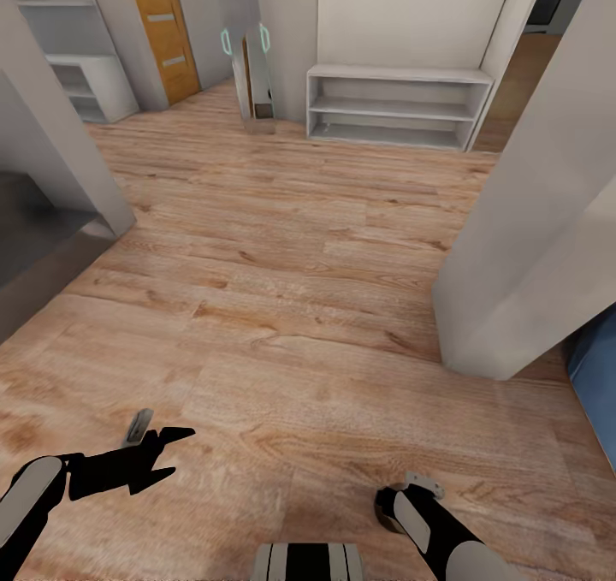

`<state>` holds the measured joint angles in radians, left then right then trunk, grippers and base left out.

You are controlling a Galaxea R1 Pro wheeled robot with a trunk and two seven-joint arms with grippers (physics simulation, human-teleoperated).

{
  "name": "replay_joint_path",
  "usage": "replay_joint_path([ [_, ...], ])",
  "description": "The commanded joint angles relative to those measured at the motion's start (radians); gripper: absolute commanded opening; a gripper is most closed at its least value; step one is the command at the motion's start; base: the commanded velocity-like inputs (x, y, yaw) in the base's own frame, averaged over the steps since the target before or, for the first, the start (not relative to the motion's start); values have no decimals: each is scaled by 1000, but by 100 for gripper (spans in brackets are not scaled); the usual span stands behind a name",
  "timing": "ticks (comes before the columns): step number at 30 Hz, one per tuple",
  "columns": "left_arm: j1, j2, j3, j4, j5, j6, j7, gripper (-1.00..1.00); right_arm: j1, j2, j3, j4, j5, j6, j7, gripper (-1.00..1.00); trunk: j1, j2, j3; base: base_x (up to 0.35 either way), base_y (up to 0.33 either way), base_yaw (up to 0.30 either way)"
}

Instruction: Place each of the two pumpkins and all three candles from the living room inside a cabinet in the living room (use any cabinet), then make sure every cabinet is closed, and position the cauldron so it is next to a table in the living room.

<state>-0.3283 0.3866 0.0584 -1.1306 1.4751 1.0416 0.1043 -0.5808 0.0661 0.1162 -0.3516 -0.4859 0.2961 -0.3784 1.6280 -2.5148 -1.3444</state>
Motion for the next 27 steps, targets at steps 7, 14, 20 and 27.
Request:
replay_joint_path([
  [7,-1,0,0,0,1,0,0,100,1,0,-1,0,-23,-5,12,100,0,0,0,0,0,0],
  [14,-1,0,0,0,1,0,0,100,1,0,-1,0,-23,-5,12,100,0,0,0,0,0,0],
  [20,-1,0,-1,0,2,0,0,100,1,0,-1,0,-23,-5,12,-100,0,0,0,0,0,0],
  [27,0,0,-1,0,3,0,0,100,1,0,-1,0,-23,-4,12,-100,0,0,0,0,0,0],
])
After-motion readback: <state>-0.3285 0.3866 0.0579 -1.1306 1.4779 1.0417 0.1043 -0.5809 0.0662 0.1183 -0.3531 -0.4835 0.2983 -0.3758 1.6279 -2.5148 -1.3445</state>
